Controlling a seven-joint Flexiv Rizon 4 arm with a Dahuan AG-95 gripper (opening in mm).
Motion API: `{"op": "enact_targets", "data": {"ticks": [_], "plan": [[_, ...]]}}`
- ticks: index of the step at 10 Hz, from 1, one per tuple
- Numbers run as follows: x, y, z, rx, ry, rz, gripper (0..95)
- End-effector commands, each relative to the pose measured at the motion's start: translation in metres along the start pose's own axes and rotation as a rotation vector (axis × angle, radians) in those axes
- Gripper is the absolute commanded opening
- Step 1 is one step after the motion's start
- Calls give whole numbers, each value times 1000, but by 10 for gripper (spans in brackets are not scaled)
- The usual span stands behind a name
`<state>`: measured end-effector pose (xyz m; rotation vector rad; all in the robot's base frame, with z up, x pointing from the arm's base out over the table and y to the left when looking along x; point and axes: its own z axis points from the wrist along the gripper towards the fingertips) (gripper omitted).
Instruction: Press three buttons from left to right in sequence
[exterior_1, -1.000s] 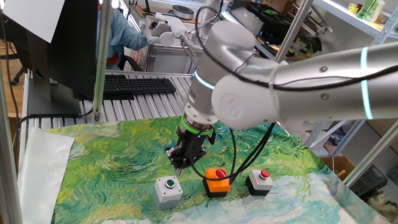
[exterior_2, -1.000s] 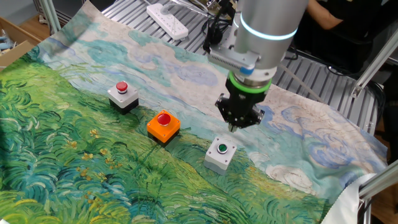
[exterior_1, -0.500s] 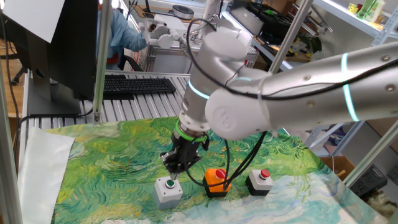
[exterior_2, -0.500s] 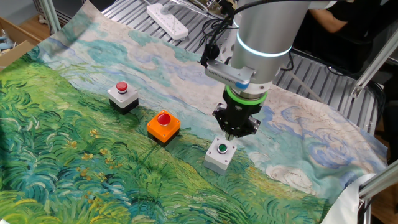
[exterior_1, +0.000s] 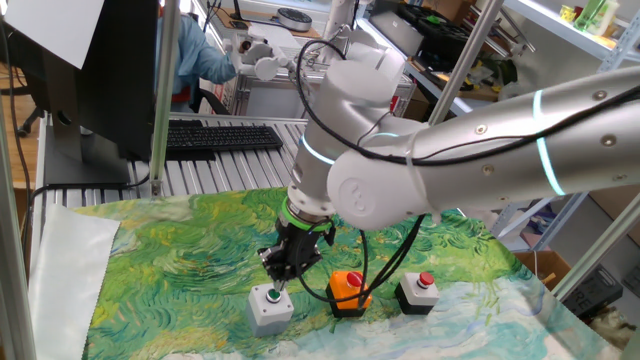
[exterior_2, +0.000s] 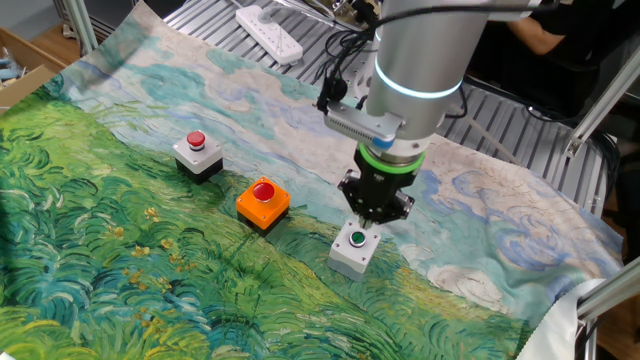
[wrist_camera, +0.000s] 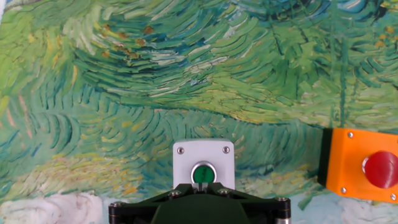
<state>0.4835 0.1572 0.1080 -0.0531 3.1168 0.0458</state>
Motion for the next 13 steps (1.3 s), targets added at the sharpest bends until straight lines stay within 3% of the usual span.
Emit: {"op": "enact_targets", "data": {"ticks": [1, 6, 9, 13], "plan": [[-1, 0, 6, 0, -4, 5, 0], [-8, 0, 15, 1, -3, 10, 0], [-9, -2, 29, 2, -5, 14, 0], [-11, -2, 31, 4, 3, 10, 0]]}}
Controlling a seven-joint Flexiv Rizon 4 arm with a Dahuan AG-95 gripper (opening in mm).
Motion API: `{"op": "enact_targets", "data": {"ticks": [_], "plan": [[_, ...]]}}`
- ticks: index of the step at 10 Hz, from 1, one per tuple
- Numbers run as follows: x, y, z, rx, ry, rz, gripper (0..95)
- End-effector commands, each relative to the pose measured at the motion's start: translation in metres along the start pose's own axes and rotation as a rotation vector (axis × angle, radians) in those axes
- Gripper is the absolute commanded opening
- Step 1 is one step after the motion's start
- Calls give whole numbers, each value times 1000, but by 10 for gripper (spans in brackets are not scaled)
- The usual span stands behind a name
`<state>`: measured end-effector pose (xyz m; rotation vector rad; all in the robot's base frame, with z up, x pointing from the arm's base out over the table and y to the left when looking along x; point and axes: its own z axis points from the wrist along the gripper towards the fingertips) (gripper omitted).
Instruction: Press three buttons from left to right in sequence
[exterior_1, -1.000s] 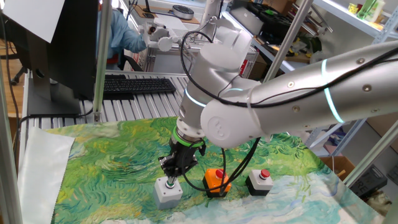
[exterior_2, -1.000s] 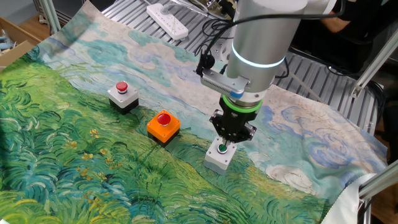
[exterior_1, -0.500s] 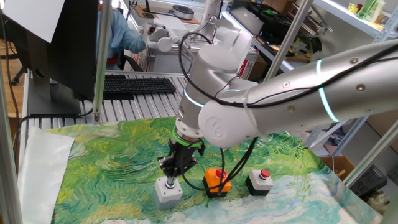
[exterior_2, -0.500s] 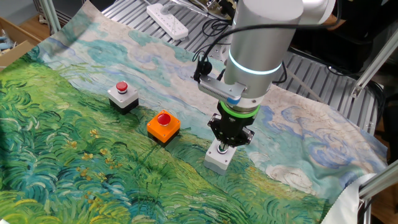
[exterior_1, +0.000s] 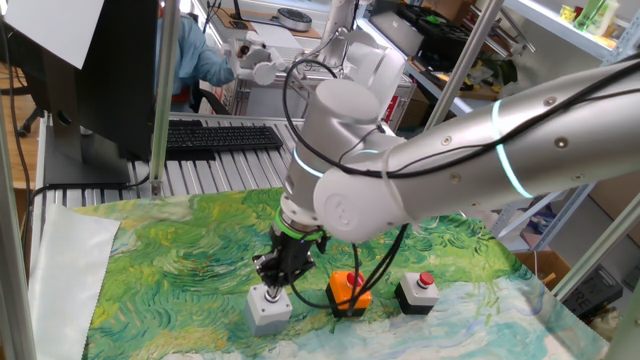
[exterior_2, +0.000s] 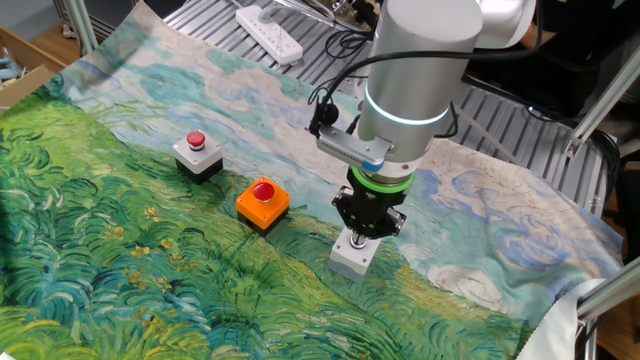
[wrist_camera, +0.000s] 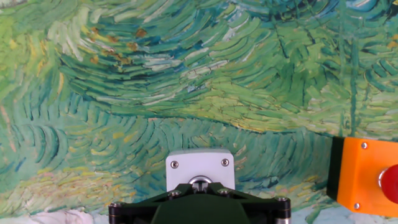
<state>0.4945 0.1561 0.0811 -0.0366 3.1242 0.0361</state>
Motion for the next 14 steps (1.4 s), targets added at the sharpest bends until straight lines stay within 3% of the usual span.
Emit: {"op": "enact_targets", "data": {"ticks": [1, 3, 4, 5, 6, 7, 8, 9, 14], "plan": [[-1, 0, 8, -1, -2, -2, 0], [-1, -1, 23, -2, -7, 2, 0], [-1, -1, 21, -3, -9, 9, 0], [0, 1, 7, -3, -3, 11, 0], [1, 1, -18, 4, 12, 4, 0], [2, 0, -27, 7, 19, 1, 0], [4, -5, -69, 5, 42, -3, 0], [7, -9, -84, 4, 43, -4, 0], [17, -13, -92, 7, 38, -2, 0]]}}
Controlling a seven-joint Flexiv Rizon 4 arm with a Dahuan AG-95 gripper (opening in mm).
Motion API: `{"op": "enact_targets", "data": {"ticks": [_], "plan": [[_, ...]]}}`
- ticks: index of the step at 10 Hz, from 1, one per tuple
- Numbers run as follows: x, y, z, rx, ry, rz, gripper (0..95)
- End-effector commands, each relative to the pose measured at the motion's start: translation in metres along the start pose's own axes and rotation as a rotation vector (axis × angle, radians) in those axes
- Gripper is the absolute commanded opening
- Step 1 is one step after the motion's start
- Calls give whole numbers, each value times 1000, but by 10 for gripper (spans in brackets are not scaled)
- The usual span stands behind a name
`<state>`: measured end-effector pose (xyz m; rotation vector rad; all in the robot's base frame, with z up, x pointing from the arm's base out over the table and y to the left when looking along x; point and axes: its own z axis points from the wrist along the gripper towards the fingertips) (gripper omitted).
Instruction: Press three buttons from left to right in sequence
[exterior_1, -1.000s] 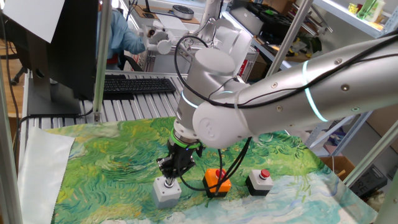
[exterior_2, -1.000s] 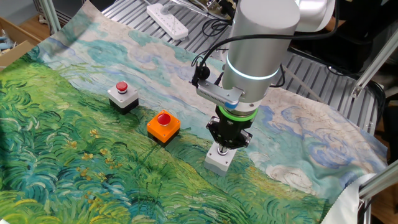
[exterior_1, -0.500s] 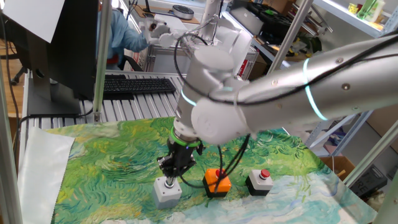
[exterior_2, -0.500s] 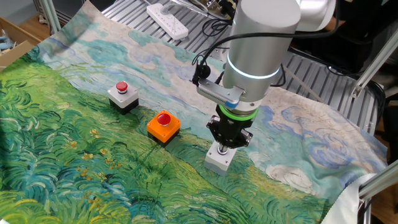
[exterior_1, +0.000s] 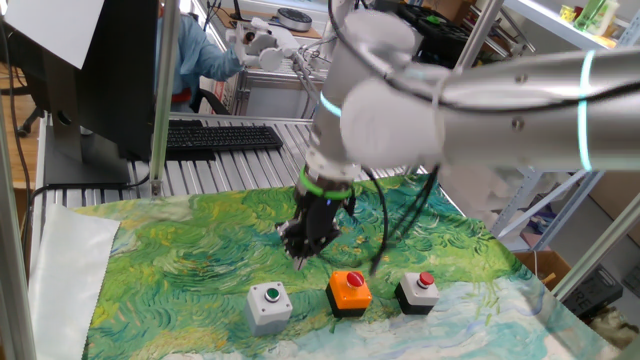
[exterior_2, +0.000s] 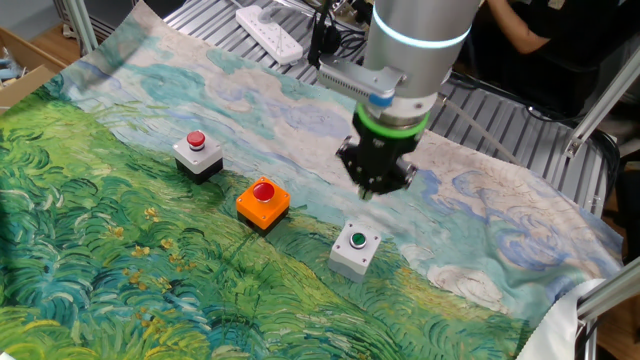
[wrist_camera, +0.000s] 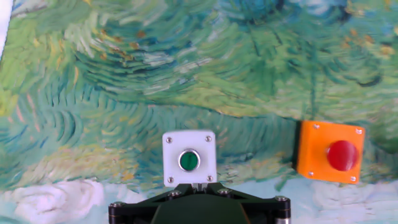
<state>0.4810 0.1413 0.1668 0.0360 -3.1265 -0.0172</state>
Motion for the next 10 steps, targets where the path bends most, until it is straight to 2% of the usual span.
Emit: {"op": "enact_targets", "data": {"ticks": [1, 2, 3, 6, 10], "plan": [[12, -4, 0, -3, 2, -1, 0], [18, -8, 4, -3, -1, -6, 0], [24, -21, 10, -4, -6, -29, 0], [23, -55, 14, 0, -9, -65, 0], [23, -60, 11, 0, -19, -58, 0]]}}
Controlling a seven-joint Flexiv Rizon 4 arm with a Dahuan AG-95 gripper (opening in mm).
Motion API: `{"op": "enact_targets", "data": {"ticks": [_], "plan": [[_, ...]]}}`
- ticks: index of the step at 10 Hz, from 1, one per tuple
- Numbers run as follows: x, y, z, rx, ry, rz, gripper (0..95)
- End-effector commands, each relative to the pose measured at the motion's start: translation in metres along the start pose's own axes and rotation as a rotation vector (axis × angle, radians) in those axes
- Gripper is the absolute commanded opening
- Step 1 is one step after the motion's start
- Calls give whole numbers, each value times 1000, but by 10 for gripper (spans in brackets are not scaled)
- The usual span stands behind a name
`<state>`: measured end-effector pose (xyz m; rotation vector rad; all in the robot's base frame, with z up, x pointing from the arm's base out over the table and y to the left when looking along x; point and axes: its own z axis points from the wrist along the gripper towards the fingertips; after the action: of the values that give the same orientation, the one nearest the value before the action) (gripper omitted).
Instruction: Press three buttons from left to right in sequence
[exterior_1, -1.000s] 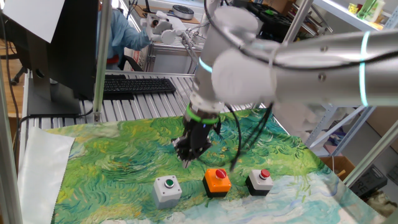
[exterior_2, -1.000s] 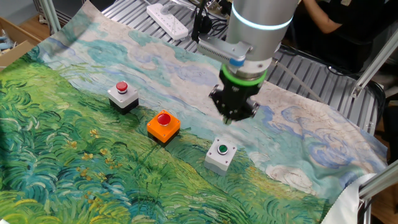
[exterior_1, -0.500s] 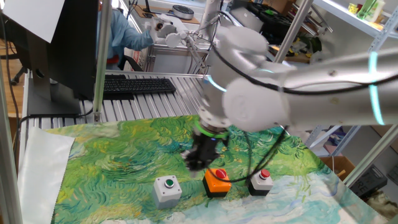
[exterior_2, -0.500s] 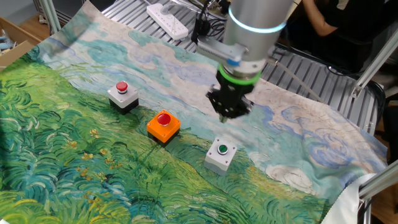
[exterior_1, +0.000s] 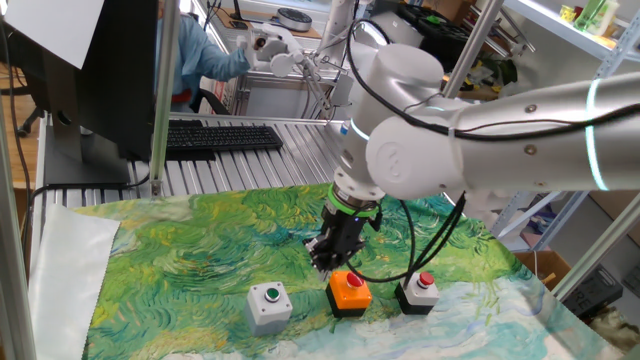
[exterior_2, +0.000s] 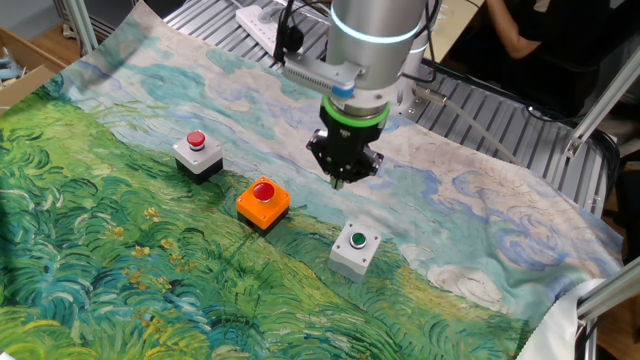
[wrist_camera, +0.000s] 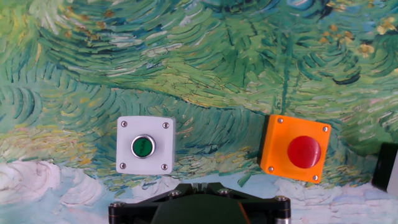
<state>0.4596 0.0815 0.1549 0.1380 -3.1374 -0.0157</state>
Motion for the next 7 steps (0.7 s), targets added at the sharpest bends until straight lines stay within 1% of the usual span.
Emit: {"op": "enact_targets", "data": {"ticks": [1, 2, 3, 4, 5, 7], "plan": [[1, -1, 0, -1, -6, 15, 0], [1, -1, -1, -1, -8, 29, 190], [1, -1, -1, -1, -12, 31, 190], [1, -1, -1, -1, -11, 38, 380], [1, -1, -1, 0, -10, 38, 190], [1, -1, -1, -2, -8, 55, 190]]}}
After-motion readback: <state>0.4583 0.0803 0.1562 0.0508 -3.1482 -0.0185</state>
